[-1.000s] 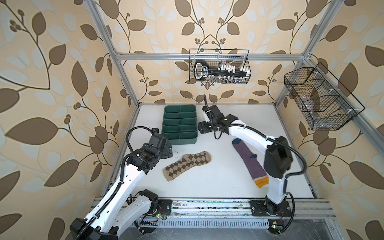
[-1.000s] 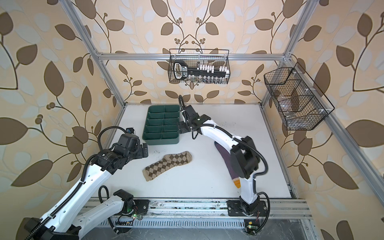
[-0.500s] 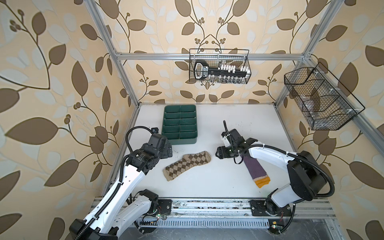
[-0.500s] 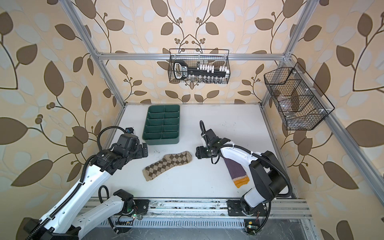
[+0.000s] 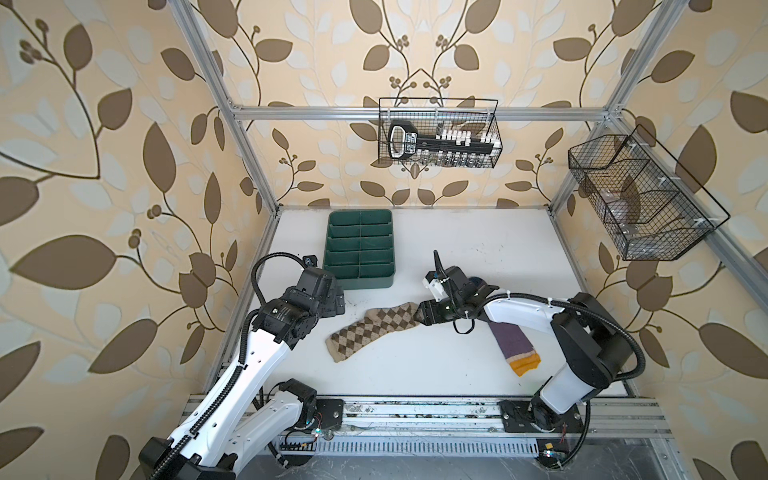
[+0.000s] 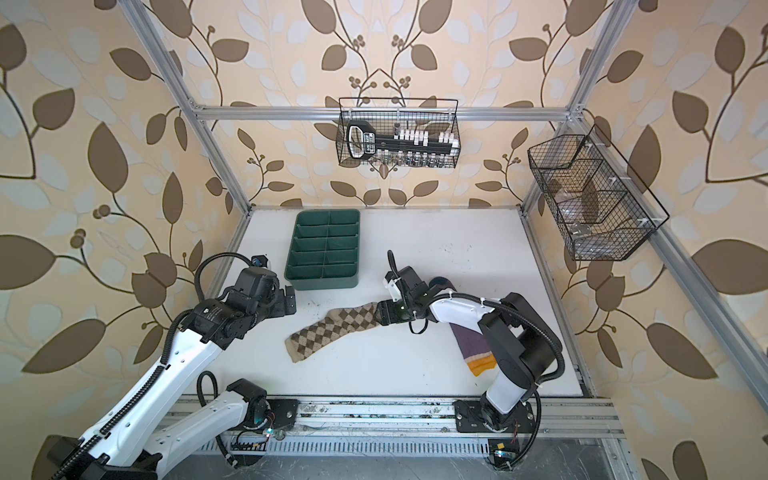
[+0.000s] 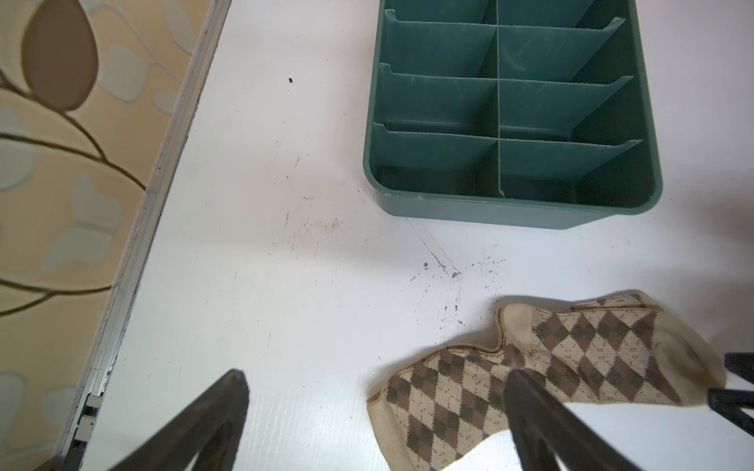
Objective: Roll the socks
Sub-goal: 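Move the right gripper to the argyle sock's toe and grasp it, then pull the argyle sock toward the robot with the right gripper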
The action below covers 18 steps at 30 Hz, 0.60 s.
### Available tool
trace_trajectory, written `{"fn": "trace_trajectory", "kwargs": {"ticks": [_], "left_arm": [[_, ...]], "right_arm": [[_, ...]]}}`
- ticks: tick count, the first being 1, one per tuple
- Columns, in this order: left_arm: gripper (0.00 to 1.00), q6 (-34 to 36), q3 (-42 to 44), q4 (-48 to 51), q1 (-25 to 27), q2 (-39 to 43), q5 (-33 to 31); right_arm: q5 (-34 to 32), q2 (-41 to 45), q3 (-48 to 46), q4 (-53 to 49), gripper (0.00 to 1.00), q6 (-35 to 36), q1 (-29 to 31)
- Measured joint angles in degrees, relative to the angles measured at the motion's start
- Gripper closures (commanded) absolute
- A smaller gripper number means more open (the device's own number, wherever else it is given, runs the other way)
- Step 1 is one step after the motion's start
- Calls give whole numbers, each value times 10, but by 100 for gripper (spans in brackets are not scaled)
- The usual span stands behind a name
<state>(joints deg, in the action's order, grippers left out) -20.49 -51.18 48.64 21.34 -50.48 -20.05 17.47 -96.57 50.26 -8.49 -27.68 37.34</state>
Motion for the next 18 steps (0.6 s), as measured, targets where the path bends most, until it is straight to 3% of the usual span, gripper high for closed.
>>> {"fn": "trace_trajectory", "kwargs": {"ticks": [10,18], "left_arm": [[1,0,0,0,0,-8,0],[1,0,0,0,0,-8,0]], "right_arm": [[-34,-49,40,1,73,5,3],[-99,-83,89,-49,88,30,10]]}}
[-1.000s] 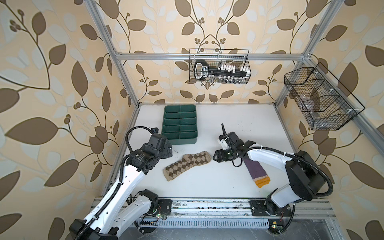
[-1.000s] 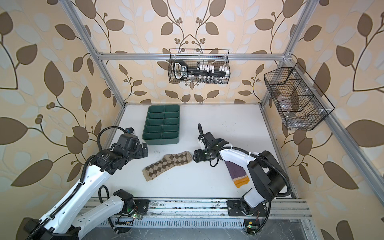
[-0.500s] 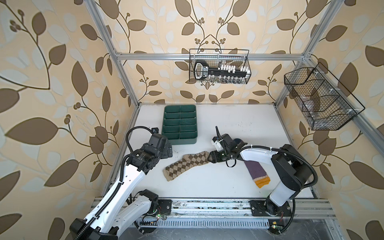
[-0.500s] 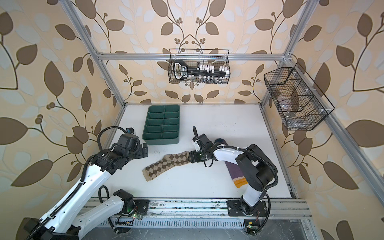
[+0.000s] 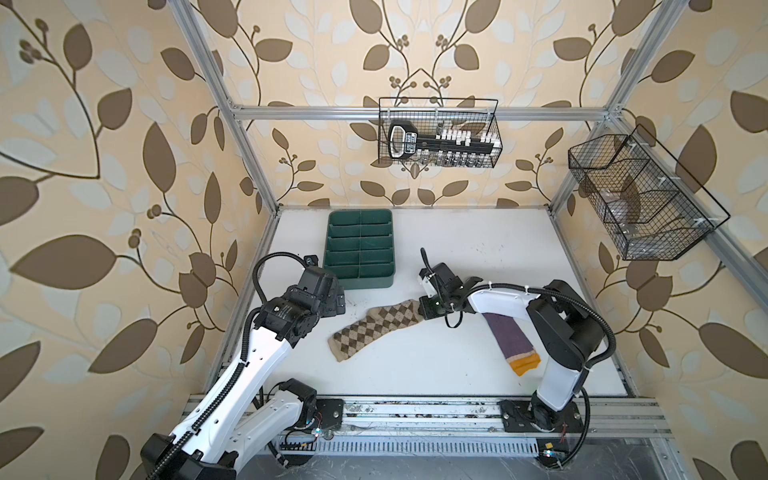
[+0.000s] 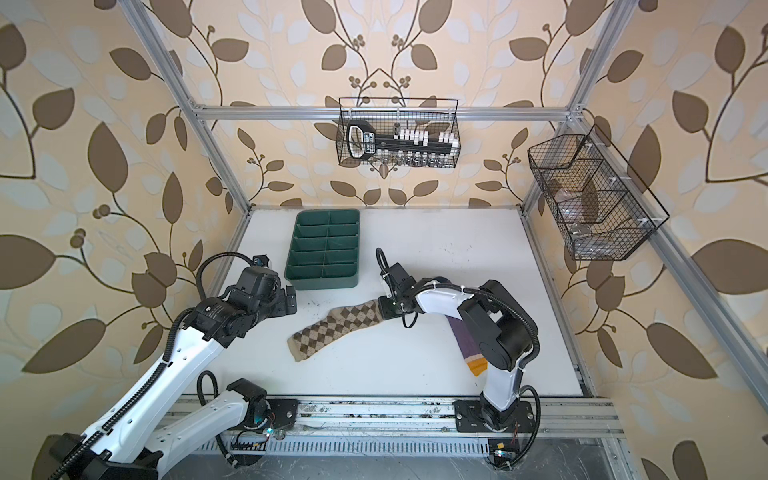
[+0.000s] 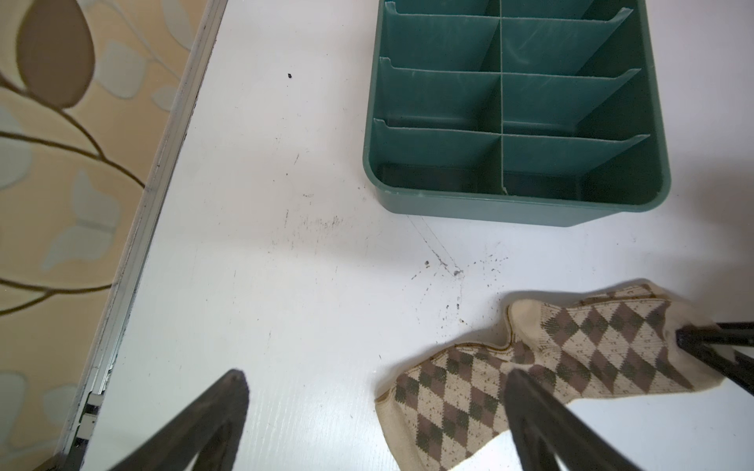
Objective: Roll the socks
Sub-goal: 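Pull the argyle sock toward the robot with the right gripper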
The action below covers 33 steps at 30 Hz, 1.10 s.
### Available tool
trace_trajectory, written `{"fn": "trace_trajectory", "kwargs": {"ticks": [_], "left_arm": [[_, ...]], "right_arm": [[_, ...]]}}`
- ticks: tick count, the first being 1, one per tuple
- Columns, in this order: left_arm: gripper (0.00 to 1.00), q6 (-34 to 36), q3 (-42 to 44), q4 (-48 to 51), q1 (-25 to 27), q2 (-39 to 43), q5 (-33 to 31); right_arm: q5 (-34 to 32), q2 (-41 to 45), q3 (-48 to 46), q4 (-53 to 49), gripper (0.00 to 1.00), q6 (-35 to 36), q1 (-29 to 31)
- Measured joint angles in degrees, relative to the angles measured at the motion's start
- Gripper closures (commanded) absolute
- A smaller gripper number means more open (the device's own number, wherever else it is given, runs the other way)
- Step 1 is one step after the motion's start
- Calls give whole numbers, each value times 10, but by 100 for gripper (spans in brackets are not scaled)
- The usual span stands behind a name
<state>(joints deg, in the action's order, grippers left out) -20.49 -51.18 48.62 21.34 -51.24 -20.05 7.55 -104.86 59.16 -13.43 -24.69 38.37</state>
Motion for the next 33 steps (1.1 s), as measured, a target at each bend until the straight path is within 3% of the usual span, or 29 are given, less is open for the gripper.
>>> {"fn": "trace_trajectory", "kwargs": {"ticks": [7,10,15,18,24,29,33], "left_arm": [[1,0,0,0,0,1,0],[1,0,0,0,0,3,0],[1,0,0,0,0,3,1],[1,0,0,0,0,3,1],[1,0,0,-4,0,8,1],[1,-7,0,-13,0,37,3],[1,-37,1,-19,0,70,-19]], "right_arm": [[-140,-15,52,-81,87,40,-14],[-205,-28,74,-116,74,54,-43],[-288,-53,119,-160,32,69,-73],[-318,-51,131,-176,25,84,-61],[-340,56,119,-154,23,132,34],[-339,229,40,-47,24,210,169],[-336,267,-35,10,24,273,271]]}}
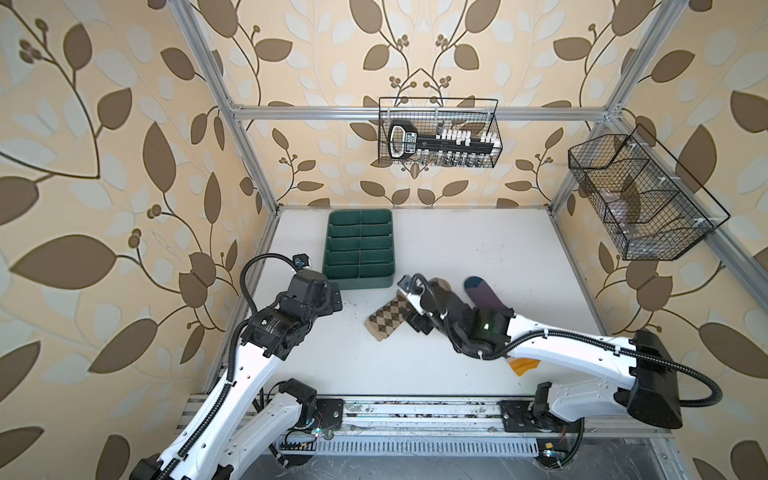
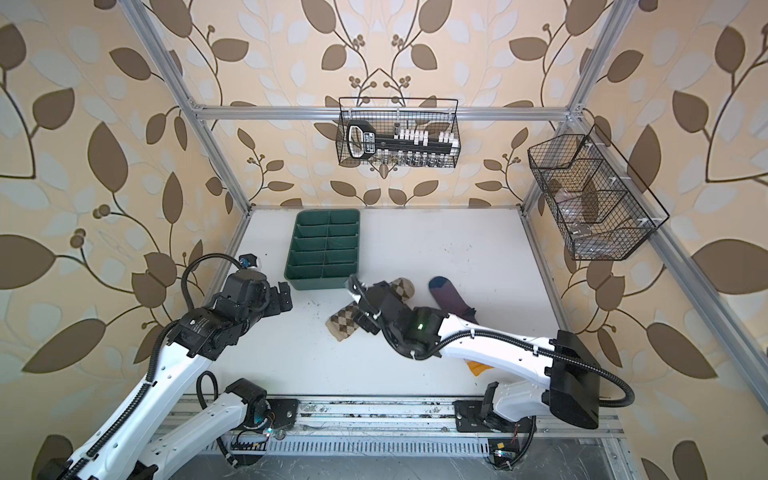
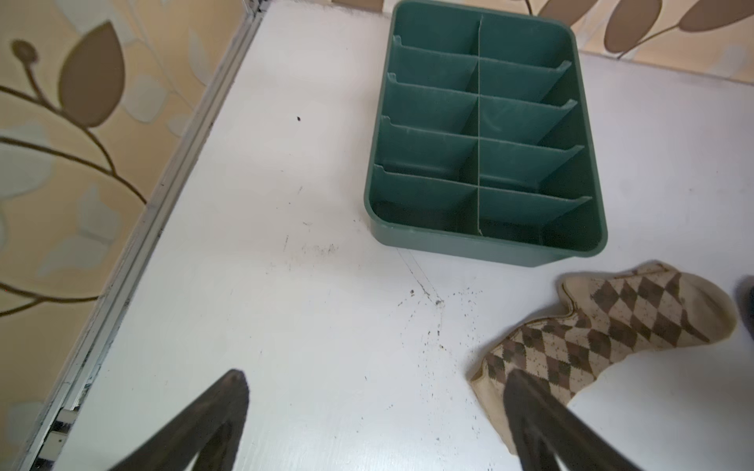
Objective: Roll the socks
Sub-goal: 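Pull the argyle sock toward the robot with the right gripper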
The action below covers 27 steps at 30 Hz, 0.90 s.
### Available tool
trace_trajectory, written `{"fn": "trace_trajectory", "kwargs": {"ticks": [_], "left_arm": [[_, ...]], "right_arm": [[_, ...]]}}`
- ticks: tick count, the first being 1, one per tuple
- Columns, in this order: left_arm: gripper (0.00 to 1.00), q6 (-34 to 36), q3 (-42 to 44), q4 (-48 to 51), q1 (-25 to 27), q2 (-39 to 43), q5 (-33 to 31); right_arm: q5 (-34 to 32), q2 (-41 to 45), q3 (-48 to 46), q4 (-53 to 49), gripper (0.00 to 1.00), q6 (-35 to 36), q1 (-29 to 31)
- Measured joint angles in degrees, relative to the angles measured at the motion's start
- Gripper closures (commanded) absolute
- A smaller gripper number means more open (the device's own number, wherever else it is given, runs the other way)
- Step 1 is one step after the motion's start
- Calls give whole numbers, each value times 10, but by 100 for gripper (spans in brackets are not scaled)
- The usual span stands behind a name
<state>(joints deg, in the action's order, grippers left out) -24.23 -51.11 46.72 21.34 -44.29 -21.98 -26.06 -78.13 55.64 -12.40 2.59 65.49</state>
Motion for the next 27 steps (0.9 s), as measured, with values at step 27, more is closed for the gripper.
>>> {"fn": "trace_trajectory", "kwargs": {"ticks": [27], "left_arm": [[1,9,-27,42,0,135,34]], "right_arm": [[215,-331,103,100,38,-30,-23]]}}
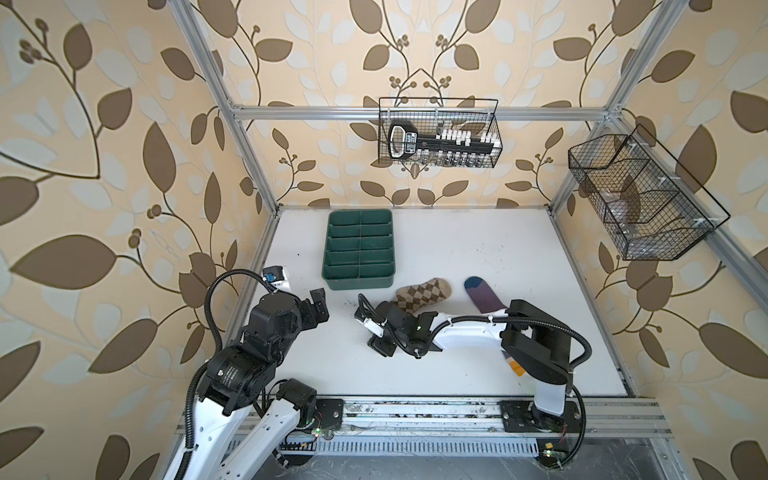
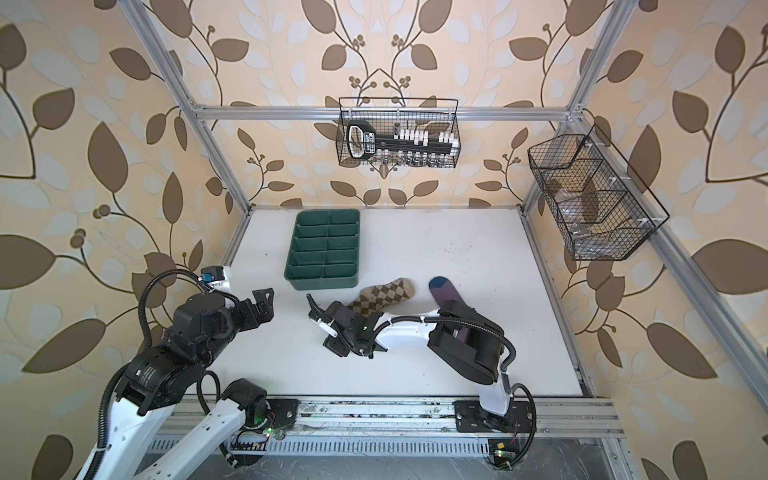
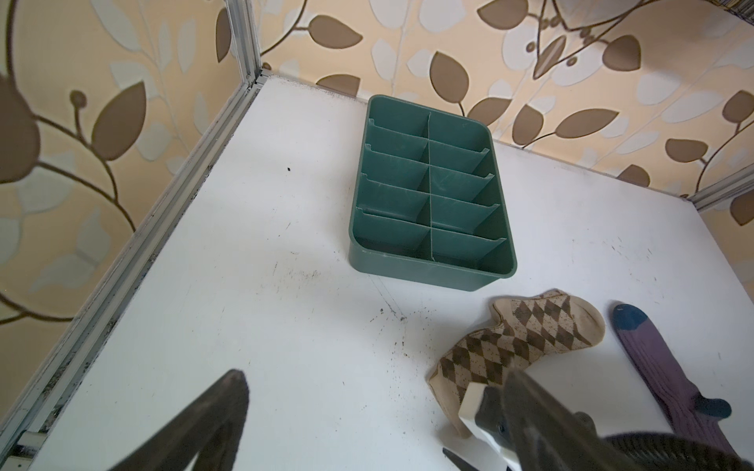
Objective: Roll the socks
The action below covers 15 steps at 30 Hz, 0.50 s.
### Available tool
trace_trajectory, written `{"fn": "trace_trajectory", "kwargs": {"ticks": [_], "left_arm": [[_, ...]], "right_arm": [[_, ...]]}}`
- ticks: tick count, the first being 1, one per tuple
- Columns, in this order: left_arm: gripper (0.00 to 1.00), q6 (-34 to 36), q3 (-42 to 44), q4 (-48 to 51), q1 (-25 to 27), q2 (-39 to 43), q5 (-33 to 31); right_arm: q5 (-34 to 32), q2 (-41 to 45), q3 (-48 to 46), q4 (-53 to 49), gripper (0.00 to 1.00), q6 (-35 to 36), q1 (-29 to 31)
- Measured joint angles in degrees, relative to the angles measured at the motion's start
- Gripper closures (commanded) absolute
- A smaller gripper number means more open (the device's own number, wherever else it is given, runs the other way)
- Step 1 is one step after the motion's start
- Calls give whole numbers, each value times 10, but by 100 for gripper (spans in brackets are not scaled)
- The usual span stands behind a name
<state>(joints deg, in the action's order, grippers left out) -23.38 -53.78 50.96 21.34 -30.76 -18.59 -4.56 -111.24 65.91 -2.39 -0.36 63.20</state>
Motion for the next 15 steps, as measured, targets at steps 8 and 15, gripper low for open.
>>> {"fn": "trace_trajectory", "kwargs": {"ticks": [8,15], "left_arm": [[1,8,1,0,0,-16,-9],[3,15,-13,12,0,-37,-3]], "right_arm": [[-2,-23,2,3,58,-19,-8],[-9,-17,-13,18,90,-40,-17]]}}
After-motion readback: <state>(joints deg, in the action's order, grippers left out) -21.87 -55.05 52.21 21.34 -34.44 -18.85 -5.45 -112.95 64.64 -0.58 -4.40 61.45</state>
